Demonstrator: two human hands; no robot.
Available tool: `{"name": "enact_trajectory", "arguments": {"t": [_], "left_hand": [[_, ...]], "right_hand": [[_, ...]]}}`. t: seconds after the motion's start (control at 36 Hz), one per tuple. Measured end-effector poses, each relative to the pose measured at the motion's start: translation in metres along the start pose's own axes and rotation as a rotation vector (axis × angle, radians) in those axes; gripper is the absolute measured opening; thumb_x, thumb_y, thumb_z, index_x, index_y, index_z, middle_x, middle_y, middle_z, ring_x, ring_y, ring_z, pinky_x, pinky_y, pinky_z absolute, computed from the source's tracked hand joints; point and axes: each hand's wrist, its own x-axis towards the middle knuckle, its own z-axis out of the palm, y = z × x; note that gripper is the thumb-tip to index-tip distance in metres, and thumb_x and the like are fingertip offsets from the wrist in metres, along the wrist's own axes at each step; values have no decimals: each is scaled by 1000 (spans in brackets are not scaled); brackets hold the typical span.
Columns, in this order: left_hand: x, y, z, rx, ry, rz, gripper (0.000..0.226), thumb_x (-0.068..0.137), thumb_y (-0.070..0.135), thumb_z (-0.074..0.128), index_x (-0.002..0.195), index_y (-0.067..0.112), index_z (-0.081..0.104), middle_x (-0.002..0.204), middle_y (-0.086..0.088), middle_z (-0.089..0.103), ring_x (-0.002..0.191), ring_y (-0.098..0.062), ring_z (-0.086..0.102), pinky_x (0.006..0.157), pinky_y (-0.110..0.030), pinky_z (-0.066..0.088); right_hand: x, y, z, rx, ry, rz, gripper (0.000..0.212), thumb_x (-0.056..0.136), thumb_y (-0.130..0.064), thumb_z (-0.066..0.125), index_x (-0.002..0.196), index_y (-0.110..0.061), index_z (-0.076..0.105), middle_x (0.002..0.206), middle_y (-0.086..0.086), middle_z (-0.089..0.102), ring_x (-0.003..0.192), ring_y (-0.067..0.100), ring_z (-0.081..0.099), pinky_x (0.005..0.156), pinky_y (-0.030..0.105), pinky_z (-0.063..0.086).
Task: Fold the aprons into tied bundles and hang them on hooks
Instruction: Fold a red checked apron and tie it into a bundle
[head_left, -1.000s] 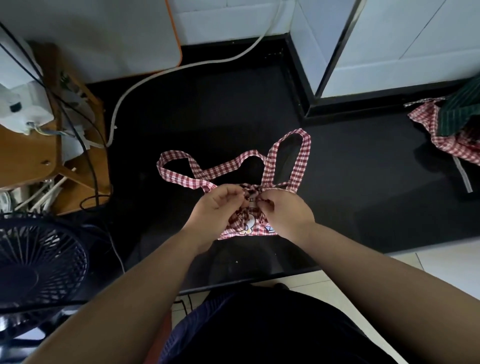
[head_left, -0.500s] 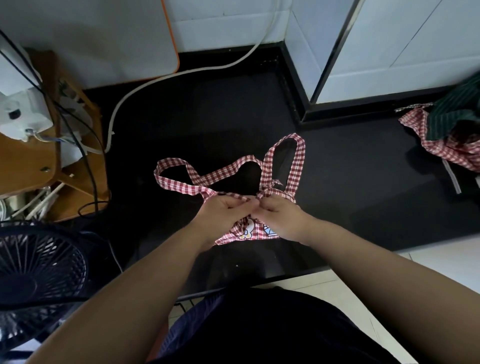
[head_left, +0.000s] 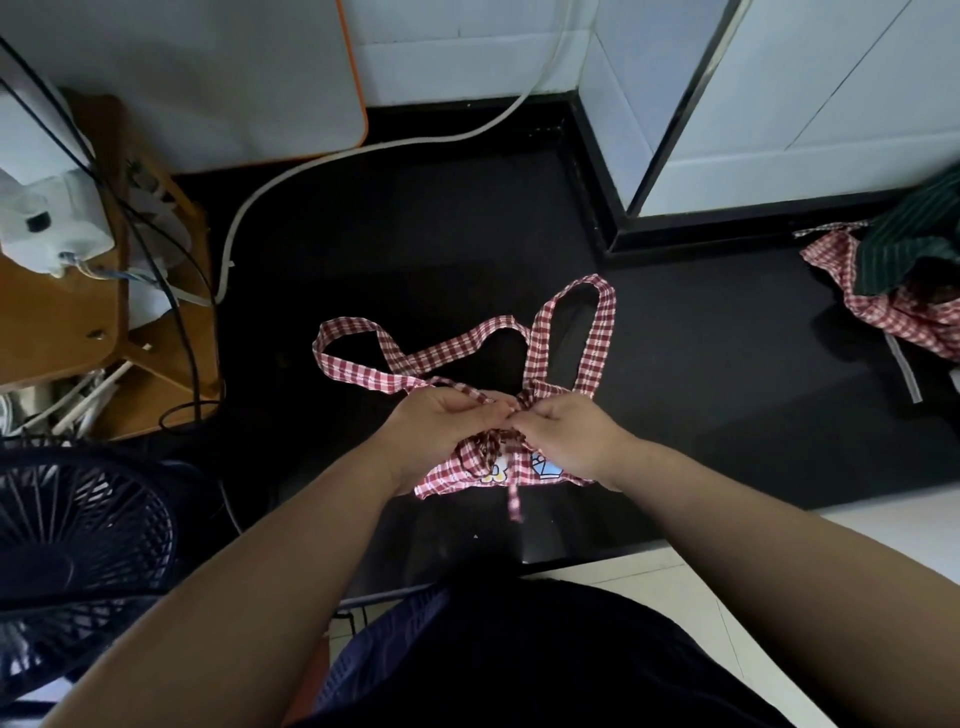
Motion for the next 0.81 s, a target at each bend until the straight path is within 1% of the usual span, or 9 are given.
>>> {"name": "enact_trajectory", "arguments": {"t": [0.06, 0.11, 0.17, 0.22, 0.39, 0.47, 0.53, 0.61, 0.81], "left_hand": [[-1, -1, 2, -53, -3, 9, 18, 88, 17, 62, 97, 6, 73, 105, 3, 73, 102, -5, 66, 84, -13, 50], [-3, -1, 4, -83, -12, 18, 21, 84, 21, 62, 95, 5, 73, 104, 5, 73, 102, -3, 66, 81, -10, 49], [-3, -1, 3, -84, -17, 23, 31, 76, 28, 64, 96, 6, 73, 106, 5, 73, 104, -2, 65, 84, -10, 49], [-2, -2, 1, -77, -8, 19, 30, 74, 27, 66, 96, 9, 74, 104, 4, 73, 103, -4, 66, 88, -14, 49], [-6, -2, 6, -94, 28, 49, 15, 86, 12, 64, 99, 11, 73, 100, -1, 74, 99, -9, 68, 82, -14, 52], [-11, -2, 7, -185, 180, 58, 12, 87, 14, 64, 95, 13, 74, 97, -1, 75, 93, -12, 71, 77, -19, 56], [-13, -9, 12, -128, 325, 107, 9, 87, 15, 67, 87, 18, 75, 94, 5, 75, 91, -8, 70, 78, -20, 56], [-19, -22, 23, -35, 504, 181, 15, 87, 17, 69, 75, 26, 74, 83, 14, 73, 89, -4, 69, 78, -17, 54], [-25, -40, 27, 161, 708, 84, 24, 90, 31, 65, 77, 12, 72, 91, 4, 65, 86, -9, 61, 76, -23, 50]], "right_hand": [[-1, -4, -1, 26, -34, 17, 37, 95, -23, 52, 60, -13, 57, 44, -7, 48, 39, 3, 37, 43, 19, 30], [2, -7, -6, 76, -107, 52, 19, 92, -23, 56, 80, -15, 69, 86, 1, 68, 77, 7, 57, 70, 21, 43], [0, -11, -11, 187, -150, 71, 24, 86, -27, 64, 106, -16, 70, 128, 2, 59, 120, 16, 48, 107, 32, 33], [1, -9, -14, 332, -191, 92, 38, 85, -27, 64, 122, -19, 64, 139, -2, 50, 133, 16, 37, 116, 40, 20], [2, -6, -12, 581, -83, 50, 26, 77, -30, 71, 101, -20, 70, 123, 5, 63, 123, 22, 52, 112, 43, 32], [0, 4, -4, 504, 94, 39, 28, 92, -26, 60, 91, 1, 66, 95, 21, 68, 89, 39, 64, 88, 43, 52], [-3, 10, 2, 440, 210, 21, 36, 95, -27, 55, 80, 5, 58, 77, 23, 60, 71, 33, 55, 67, 42, 48], [-6, 14, 7, 323, 351, -26, 40, 97, -29, 50, 82, 8, 52, 84, 29, 59, 73, 29, 55, 69, 49, 51], [-10, 32, 8, -153, 539, -173, 39, 100, -20, 45, 62, -13, 38, 64, -1, 42, 59, 10, 39, 54, 18, 30]]}}
